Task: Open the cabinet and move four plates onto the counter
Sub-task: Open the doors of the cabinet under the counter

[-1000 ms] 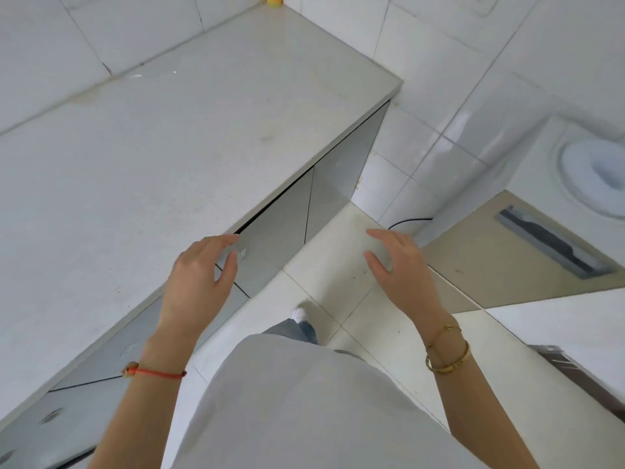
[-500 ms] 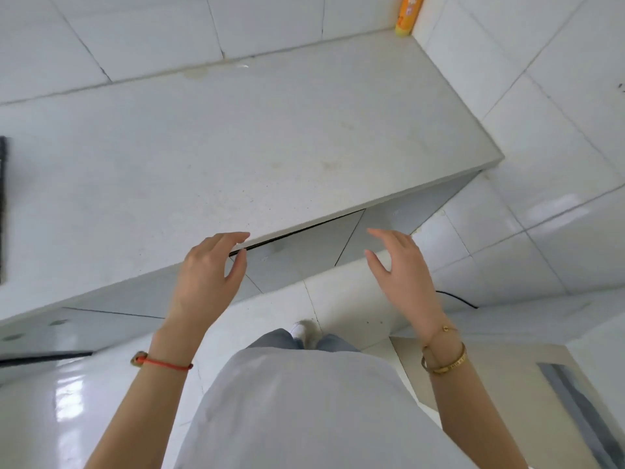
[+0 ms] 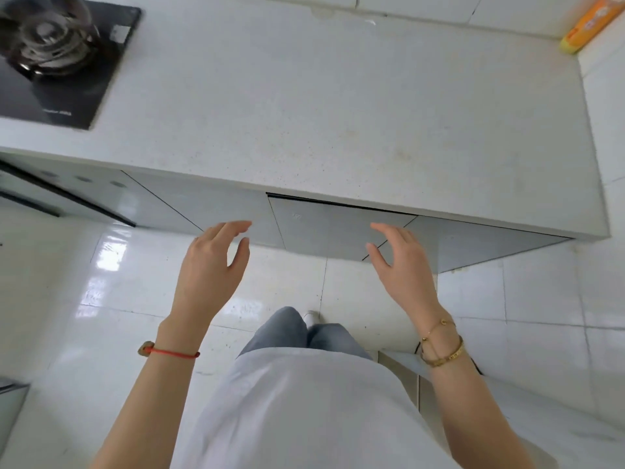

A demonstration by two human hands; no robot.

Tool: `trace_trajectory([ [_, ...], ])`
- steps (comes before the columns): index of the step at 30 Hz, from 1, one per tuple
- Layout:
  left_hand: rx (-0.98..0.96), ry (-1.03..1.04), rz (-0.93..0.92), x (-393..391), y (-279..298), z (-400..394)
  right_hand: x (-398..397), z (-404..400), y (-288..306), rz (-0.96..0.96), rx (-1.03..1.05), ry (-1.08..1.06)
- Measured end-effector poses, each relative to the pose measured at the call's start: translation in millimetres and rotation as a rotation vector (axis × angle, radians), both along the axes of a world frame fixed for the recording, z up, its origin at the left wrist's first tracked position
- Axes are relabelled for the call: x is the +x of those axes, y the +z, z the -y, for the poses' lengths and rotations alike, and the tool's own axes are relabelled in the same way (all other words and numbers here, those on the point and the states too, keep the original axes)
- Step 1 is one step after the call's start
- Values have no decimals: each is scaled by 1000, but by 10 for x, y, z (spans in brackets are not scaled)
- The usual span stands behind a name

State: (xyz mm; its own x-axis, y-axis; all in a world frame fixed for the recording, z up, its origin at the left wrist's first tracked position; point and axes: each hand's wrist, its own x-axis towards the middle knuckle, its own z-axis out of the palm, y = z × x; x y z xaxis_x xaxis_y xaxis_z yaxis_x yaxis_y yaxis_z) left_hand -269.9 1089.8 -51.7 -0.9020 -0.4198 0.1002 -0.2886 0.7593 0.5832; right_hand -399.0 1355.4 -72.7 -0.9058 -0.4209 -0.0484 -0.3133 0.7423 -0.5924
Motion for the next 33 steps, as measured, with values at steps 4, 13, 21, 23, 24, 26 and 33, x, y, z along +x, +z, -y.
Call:
trace_trajectory([
  [4, 2, 44, 12, 69, -106, 49, -54, 107, -154, 6, 10, 54],
  [13, -31, 126, 10, 151, -914, 250, -123, 487, -919, -19, -42, 135],
  [21, -64, 127, -101, 140, -2198, 543, -119, 882, -2157, -165, -112, 184],
  [23, -72, 123, -144, 147, -2567, 606, -122, 977, -2510, -210, -135, 200],
  [24, -76, 123, -167, 141, -2743, 641, -125, 1026, -2682, -233, -149, 207],
  [26, -89, 122, -219, 103, -3064, 713, -134, 1127, -3006, -280, -176, 219],
  [33, -195, 103, -430, -110, -3832, 945, -181, 1422, -3817, -466, -306, 263],
])
